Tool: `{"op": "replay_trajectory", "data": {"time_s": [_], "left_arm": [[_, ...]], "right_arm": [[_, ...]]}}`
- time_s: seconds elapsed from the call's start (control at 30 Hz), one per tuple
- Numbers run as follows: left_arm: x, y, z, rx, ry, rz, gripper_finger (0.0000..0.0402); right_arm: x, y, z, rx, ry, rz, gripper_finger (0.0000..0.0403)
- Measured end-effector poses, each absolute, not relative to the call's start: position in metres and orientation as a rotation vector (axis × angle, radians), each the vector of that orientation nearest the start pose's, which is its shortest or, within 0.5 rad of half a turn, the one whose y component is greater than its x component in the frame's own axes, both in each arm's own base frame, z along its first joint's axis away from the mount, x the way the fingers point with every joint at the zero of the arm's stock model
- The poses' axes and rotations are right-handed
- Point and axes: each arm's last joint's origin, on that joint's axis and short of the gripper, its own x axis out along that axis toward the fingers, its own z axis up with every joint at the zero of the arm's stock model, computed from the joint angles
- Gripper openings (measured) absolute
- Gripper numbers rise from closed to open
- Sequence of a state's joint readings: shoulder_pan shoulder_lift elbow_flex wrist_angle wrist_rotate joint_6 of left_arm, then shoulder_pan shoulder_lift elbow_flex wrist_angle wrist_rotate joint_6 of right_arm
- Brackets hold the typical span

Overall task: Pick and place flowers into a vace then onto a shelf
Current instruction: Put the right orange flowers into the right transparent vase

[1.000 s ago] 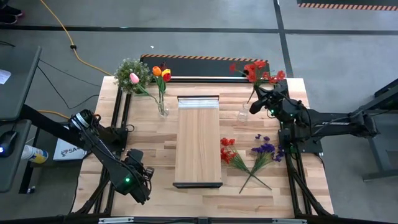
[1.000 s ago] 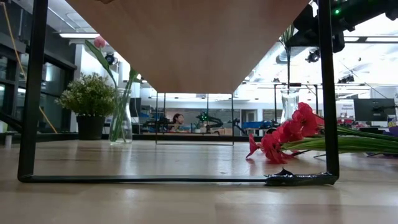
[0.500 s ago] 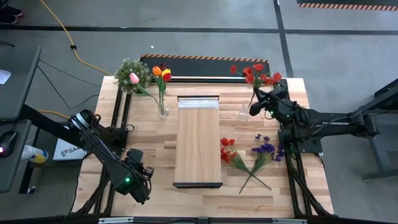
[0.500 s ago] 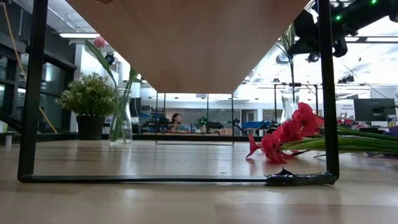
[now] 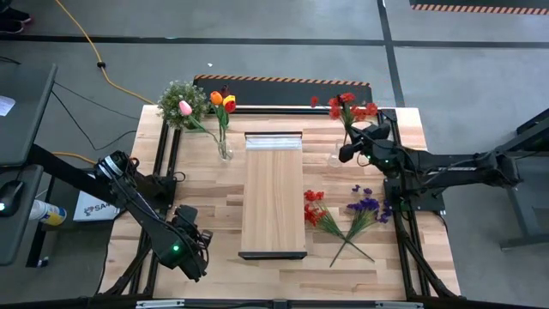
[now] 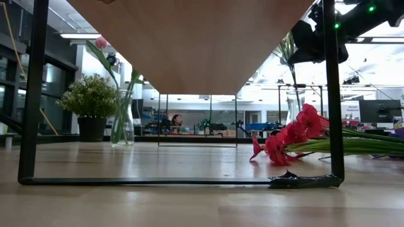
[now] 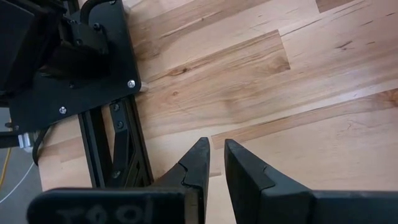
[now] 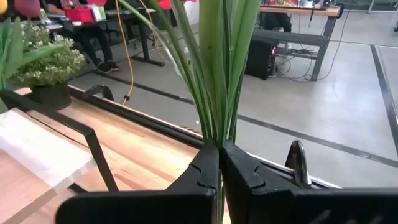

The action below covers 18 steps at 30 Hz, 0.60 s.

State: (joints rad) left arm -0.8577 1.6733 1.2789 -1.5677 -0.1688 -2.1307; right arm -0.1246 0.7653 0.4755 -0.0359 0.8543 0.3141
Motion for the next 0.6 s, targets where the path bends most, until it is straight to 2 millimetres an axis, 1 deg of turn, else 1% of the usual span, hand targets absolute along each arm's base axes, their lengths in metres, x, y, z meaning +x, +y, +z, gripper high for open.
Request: {"op": "replay_trajectory", "data": {"time_s": [0.3, 0.6], "left_arm": [[0.1734, -0.193, 0.2384, -0.6, 1.189, 1.253, 0.0085], [0.1733, -0.1929, 0.2385, -0.595, 1.191, 1.252, 0.0085]], "right_arm": [[0.1666, -0.0429, 0.2432, 0.161, 0.164, -1.01, 0.0005], [0.1675, -0.0423, 0.2432, 0.172, 0.167, -0.976, 0.004]]}}
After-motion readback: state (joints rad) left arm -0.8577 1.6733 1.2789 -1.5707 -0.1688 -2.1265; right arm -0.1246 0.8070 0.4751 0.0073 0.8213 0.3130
